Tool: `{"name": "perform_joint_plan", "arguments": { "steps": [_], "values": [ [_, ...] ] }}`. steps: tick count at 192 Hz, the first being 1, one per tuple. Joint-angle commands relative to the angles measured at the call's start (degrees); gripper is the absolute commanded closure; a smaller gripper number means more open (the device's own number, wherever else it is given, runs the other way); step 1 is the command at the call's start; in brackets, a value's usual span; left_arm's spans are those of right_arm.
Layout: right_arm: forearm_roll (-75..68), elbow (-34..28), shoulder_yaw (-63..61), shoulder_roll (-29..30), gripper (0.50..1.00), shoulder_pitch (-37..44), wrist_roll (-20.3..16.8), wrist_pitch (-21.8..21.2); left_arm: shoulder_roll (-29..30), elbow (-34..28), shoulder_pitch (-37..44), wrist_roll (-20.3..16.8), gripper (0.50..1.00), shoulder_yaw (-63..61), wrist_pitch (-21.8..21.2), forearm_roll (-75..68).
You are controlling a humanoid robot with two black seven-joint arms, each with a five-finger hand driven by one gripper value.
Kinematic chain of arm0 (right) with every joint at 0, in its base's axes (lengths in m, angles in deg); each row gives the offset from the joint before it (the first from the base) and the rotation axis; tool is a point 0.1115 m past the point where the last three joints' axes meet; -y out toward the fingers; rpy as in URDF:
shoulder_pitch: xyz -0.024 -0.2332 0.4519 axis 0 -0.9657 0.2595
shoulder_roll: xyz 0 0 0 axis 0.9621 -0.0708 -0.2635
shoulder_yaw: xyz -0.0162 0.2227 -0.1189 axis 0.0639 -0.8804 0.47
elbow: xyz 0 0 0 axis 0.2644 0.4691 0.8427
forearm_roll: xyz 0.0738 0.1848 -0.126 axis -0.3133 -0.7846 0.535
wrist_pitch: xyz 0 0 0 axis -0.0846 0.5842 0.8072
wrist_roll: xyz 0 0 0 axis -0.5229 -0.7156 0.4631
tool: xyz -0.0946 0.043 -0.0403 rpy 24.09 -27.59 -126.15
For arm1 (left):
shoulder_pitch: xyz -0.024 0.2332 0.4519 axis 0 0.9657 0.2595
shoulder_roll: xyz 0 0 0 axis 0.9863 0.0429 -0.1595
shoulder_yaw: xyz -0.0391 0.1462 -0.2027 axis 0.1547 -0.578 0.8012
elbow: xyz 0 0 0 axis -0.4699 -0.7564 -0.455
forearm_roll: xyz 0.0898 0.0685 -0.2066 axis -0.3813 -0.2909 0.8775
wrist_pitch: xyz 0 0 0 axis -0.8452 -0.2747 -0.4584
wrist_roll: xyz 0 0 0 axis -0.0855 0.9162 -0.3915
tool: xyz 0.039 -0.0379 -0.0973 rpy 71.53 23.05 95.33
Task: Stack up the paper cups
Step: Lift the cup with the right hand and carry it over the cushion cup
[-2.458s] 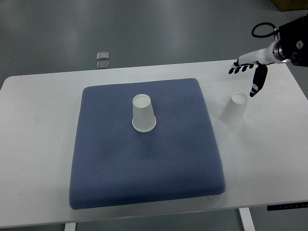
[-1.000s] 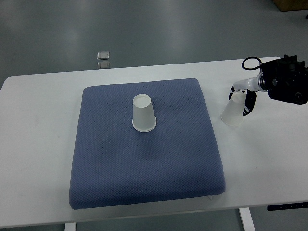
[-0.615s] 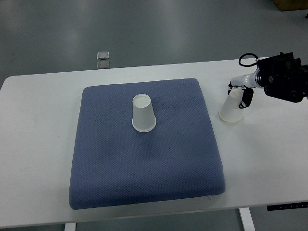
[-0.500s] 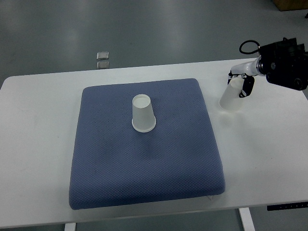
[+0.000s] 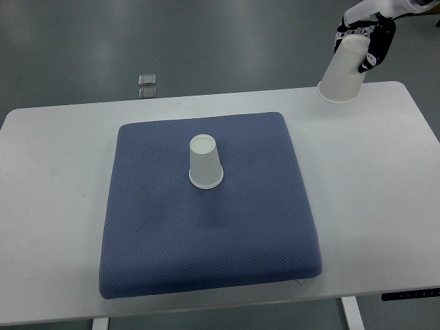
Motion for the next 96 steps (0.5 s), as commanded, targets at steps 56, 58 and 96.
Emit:
{"name": "perform_joint_plan", "arguments": {
  "steps": [56, 58, 96],
  "values": [
    [-3.91, -1.19, -4.37, 8.36, 0.879, 4.25, -0.38, 0.06, 0.00, 0.00, 0.01, 0.00, 0.500, -0.07, 0.00, 0.00],
    [-4.26, -1.19, -4.63, 8.71, 0.879, 4.42, -0.47, 0.06, 0.00, 0.00, 0.01, 0.00, 0.500, -0.07, 0.00, 0.00],
    [-8.04, -0.84, -5.60, 17.58, 0.879, 6.09, -0.47, 0.67, 0.00, -0.09, 0.01, 0.00, 0.500, 0.02, 0.00, 0.00]
  ]
}}
